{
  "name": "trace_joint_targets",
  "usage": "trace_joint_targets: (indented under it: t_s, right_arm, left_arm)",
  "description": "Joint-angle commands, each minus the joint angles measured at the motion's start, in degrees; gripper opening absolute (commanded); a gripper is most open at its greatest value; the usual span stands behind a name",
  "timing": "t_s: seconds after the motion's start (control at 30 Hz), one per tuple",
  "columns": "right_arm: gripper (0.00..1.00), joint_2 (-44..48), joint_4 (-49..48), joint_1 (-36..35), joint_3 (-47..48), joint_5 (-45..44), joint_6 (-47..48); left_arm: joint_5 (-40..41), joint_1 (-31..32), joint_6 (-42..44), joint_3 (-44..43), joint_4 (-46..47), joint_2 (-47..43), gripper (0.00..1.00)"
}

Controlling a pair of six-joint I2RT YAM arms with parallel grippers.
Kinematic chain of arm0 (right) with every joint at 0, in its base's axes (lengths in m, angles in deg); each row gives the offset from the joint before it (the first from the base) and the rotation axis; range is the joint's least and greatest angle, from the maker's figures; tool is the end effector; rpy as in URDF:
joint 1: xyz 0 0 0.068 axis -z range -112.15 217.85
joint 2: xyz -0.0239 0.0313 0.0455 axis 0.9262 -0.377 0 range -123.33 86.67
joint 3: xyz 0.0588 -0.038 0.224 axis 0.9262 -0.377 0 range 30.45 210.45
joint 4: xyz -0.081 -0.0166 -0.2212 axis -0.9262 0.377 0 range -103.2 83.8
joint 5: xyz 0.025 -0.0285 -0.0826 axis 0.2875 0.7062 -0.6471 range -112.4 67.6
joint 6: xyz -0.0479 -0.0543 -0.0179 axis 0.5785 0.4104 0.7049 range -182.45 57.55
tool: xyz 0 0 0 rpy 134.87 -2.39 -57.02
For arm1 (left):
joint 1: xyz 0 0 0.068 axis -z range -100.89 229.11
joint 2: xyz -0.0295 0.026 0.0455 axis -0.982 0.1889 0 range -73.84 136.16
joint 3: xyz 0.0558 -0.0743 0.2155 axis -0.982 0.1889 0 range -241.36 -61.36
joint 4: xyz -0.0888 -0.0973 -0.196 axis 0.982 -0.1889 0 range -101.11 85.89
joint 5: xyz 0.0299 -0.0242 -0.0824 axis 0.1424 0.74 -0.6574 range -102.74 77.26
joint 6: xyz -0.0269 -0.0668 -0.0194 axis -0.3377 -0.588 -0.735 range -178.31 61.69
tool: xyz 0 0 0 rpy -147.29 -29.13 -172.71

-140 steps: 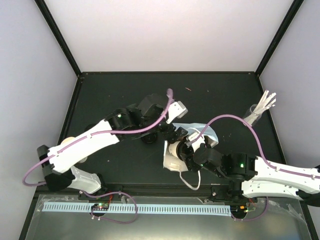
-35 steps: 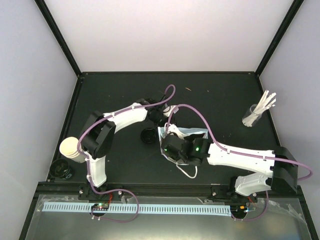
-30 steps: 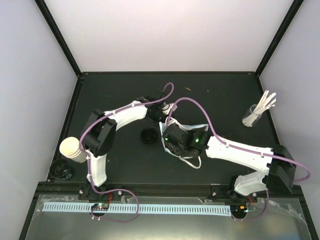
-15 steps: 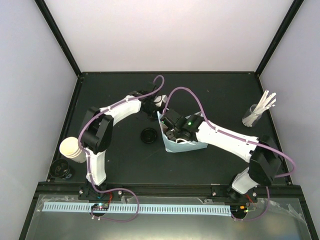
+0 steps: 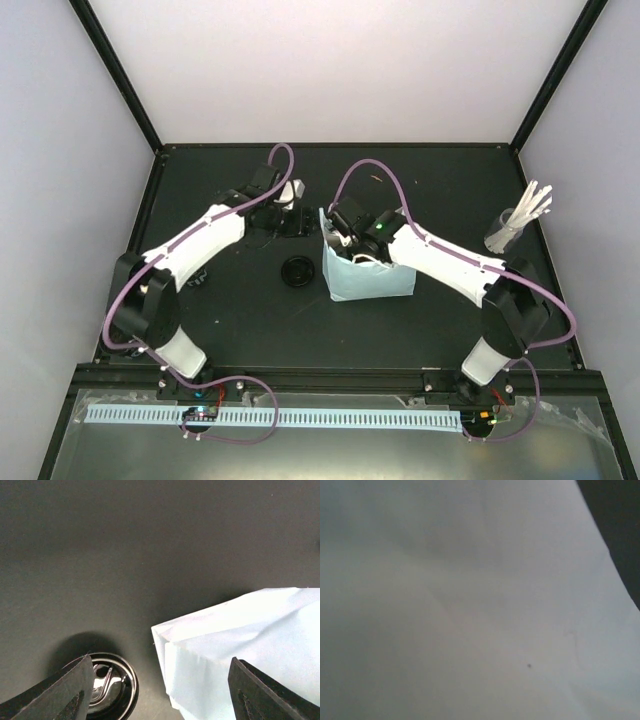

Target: Pack the takeout coffee

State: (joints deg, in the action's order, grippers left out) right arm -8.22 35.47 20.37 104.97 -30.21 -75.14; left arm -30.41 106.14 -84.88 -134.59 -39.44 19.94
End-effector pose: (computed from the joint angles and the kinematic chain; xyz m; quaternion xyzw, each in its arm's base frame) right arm 0.2176 0.2248 0.1905 -0.2815 0.9399 0.0330 0.1905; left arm 0.2895 -0.1691 0.2064 0.0488 0.9445 -0.2617 0.1925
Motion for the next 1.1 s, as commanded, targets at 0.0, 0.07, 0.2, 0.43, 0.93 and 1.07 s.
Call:
trace_joint_targets:
  t_s: [0.0,0.07,0.2,0.43,0.93,1.07]
  right_arm:
    - [0.5,-10.7,5.8,3.1,-5.4,-0.7,1.1]
    - [0.51,-12.7,6.7,3.1,-4.8,-1.1,1.1]
    - [0.53,-13.5,7.5,3.3,-4.8,-0.1,1.0]
    - [0.52,-9.8,10.1,2.9,-6.4,3.9,0.2]
    - [0.53,-7.1,11.3,-2.1,-12.8,-0.1,-5.7]
    - [0.55,-10.4,11.0,-1.6,-9.3,2.2,-3.0]
  left_arm:
    - [5.3,0.1,0.9,2.6,-1.8,-7.3,0.76]
    - [6.3,0.1,1.0,4.1,-2.0,-10.6,0.76]
    - [3.6,0.1,1.1,8.3,-0.5,-16.6,0.76]
    - [-1.4,2.4,0.4,17.5,4.8,-24.4,0.75]
    - [4.0,11.2,-1.1,27.5,12.3,-27.1,0.73]
    - [4.3,11.3,-0.9,27.3,11.8,-27.7,0.73]
